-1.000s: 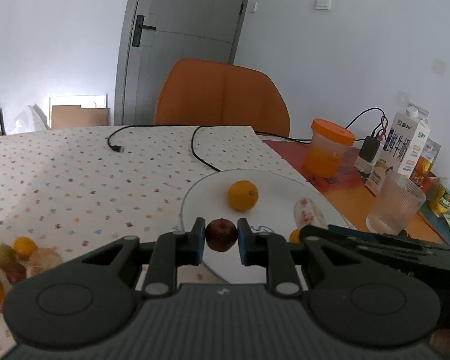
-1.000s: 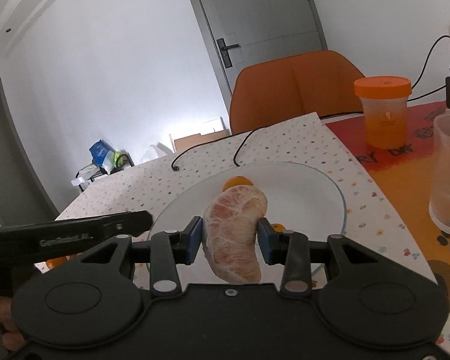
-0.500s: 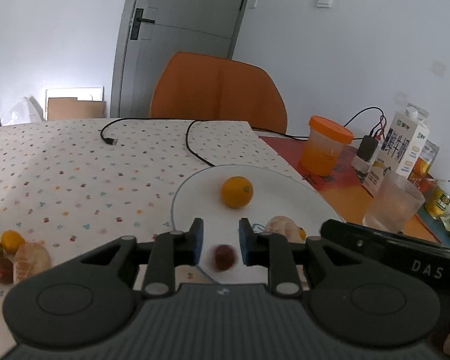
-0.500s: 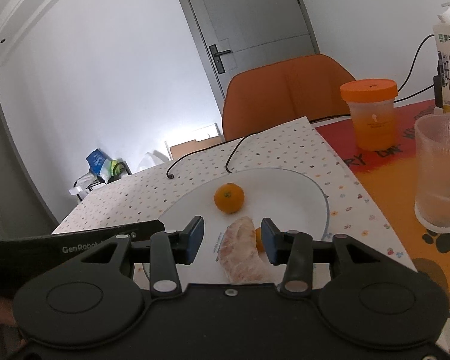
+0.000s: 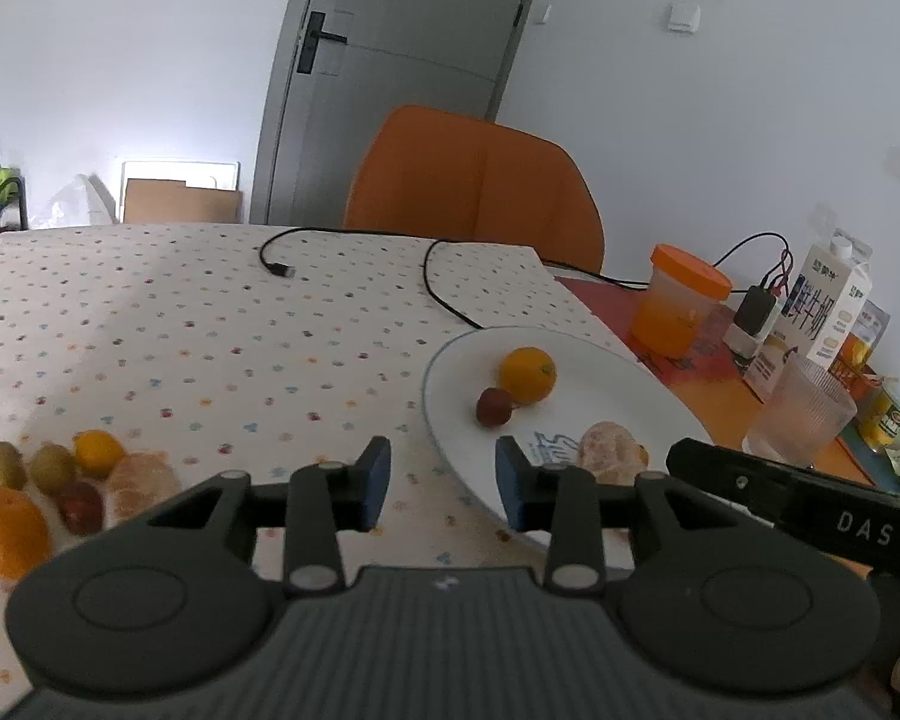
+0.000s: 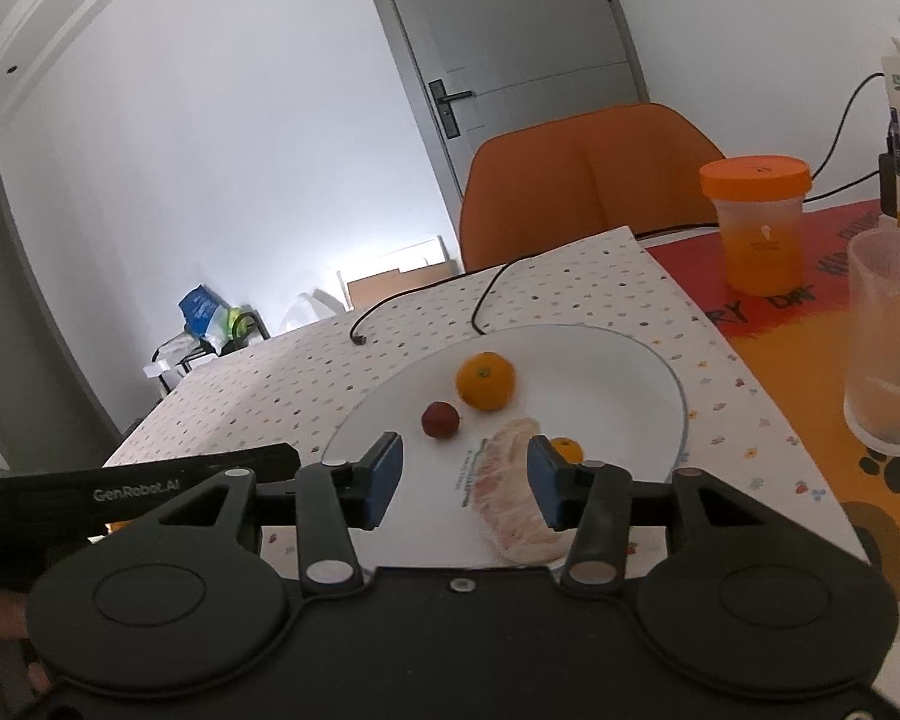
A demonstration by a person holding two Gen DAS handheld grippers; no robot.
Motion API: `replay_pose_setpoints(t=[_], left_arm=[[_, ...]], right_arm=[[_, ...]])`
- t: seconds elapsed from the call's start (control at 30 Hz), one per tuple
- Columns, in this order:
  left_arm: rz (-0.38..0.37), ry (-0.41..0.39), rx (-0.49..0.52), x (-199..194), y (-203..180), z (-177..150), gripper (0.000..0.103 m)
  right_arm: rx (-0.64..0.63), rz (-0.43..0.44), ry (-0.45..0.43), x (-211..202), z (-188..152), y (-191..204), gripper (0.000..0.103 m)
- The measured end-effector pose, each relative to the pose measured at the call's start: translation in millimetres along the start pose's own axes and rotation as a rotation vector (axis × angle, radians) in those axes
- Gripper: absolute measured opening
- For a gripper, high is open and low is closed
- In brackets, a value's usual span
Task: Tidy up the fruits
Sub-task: 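Lift both open tools off the plate and move them back toward the fruit pile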
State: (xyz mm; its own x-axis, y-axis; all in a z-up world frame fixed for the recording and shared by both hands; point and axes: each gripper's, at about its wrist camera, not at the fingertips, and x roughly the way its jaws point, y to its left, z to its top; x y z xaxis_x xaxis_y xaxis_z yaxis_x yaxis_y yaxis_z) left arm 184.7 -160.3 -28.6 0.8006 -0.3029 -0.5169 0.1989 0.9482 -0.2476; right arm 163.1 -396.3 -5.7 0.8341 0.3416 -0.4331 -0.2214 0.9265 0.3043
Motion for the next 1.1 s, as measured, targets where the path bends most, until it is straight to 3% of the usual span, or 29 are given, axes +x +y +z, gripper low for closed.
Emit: replay_pose_setpoints(t=[0.57,0.7,0.93,1.1], left_arm=[[0.031,-0.009,-0.021,-46,42,-11,0.057],[0.042,-0.021,-0.020,-57,50,-12,0.071],[0.066,-0.027,-0.024,-75,67,-18,0.082],[0.096,-0.035,-0.029,-86,80,-24,0.089]], right_arm=[[-0.055,0.013,0.037,1,-14,38,0.054],[-0.064,0.024,0.041,1,-16,47,0.057],[-0.084,0.041,0.042,4,-17,63,0.065],[-0.099,0.062,0.052,7,-21,75,0.080]])
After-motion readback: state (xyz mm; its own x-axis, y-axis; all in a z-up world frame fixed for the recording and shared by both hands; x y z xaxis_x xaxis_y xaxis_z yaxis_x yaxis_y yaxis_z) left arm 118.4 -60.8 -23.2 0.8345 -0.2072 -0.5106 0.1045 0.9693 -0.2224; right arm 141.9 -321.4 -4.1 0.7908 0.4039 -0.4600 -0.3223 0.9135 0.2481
